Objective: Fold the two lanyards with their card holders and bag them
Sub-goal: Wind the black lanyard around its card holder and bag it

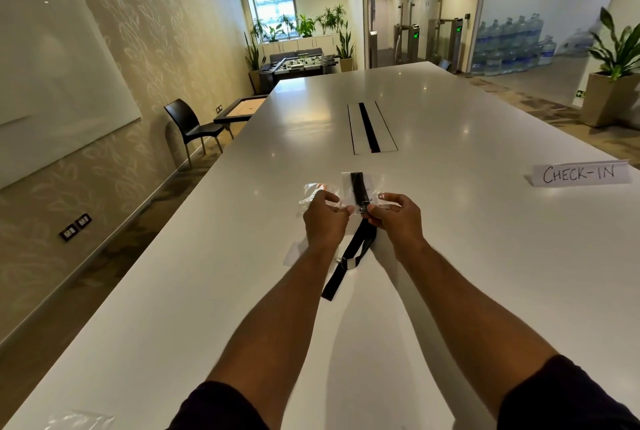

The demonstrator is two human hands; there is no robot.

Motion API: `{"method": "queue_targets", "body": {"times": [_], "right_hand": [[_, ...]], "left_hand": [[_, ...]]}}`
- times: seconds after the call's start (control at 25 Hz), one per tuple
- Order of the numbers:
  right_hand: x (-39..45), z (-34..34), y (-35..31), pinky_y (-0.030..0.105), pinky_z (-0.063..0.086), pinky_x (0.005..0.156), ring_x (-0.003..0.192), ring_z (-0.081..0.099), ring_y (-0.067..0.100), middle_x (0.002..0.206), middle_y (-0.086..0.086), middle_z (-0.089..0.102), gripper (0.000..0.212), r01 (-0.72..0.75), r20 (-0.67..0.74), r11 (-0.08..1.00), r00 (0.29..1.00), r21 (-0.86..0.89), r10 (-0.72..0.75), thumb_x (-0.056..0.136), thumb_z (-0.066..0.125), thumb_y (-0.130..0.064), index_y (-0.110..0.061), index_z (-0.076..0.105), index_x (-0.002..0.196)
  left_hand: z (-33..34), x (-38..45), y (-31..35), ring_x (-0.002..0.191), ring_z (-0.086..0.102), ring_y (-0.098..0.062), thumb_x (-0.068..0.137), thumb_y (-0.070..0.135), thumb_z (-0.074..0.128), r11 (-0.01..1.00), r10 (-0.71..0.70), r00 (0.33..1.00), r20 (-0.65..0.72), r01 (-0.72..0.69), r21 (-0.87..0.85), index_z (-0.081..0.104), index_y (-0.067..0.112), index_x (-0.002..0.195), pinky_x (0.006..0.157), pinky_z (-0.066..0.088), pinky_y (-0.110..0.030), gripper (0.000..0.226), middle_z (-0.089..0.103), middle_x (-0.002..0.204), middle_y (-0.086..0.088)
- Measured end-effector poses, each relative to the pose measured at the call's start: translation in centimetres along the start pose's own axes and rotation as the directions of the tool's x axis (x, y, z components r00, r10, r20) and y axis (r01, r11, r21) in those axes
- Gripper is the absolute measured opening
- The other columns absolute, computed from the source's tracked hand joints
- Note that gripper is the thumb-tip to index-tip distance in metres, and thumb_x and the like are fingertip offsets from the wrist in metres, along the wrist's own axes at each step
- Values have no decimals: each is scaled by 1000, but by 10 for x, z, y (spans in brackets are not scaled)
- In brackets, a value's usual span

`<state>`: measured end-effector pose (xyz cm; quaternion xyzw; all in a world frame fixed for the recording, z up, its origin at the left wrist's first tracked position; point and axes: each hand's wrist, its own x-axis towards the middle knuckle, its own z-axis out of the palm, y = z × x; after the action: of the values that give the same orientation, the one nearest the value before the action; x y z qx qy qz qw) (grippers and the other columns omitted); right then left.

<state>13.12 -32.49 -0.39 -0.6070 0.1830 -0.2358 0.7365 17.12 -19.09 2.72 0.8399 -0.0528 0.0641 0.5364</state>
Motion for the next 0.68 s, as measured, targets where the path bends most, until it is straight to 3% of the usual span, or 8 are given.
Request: {"method": "queue_targets", "body": {"times": [0.12, 0.32, 0.4, 0.56, 0.68], "right_hand": [[24, 3, 3, 35, 63, 82, 90, 76, 31, 103, 22, 74, 34, -1, -19, 998, 1000, -60, 0, 86, 78, -4, -3, 64, 117], [49, 8, 14, 40, 63, 84, 85, 77, 26, 100, 17, 75, 33, 41, 5, 951, 999, -308, -42, 85, 80, -11, -1, 68, 115], [56, 10, 18, 39, 62, 85, 85, 74, 24, 95, 9, 74, 28, 70, 8, 900, 997, -431, -74, 85, 81, -15, -2, 72, 108], [60, 11, 27, 35, 57, 80, 76, 64, 15, 80, 1, 67, 21, 123, 14, 810, 990, -574, -141, 84, 79, -19, -3, 76, 97], [59, 11, 33, 35, 56, 78, 75, 66, 18, 85, 8, 74, 20, 152, 20, 764, 984, -627, -179, 86, 77, -21, -4, 78, 96]], "left_hand": [[13, 17, -3, 87, 70, -15, 84, 10, 76, 995, 48, 999, 15, -49, 91, 73, 15, 94, 66, 45, -11, 11, 74, 89, 0], [29, 30, -12, 90, 69, -15, 87, -1, 64, 977, 66, 997, 45, -74, 202, 78, 11, 97, 75, 48, -21, 21, 76, 95, -4], [34, 32, -19, 84, 67, -16, 87, -2, 62, 967, 63, 996, 61, -76, 243, 77, 10, 94, 69, 45, -21, 21, 75, 89, -5], [38, 32, -29, 70, 65, -25, 85, -5, 59, 921, 73, 989, 130, -117, 373, 59, 16, 63, 48, 31, -22, 31, 53, 58, 3], [38, 33, -32, 71, 65, -23, 86, -2, 61, 901, 71, 985, 155, -130, 415, 65, 14, 69, 50, 33, -23, 23, 58, 63, 2]]}}
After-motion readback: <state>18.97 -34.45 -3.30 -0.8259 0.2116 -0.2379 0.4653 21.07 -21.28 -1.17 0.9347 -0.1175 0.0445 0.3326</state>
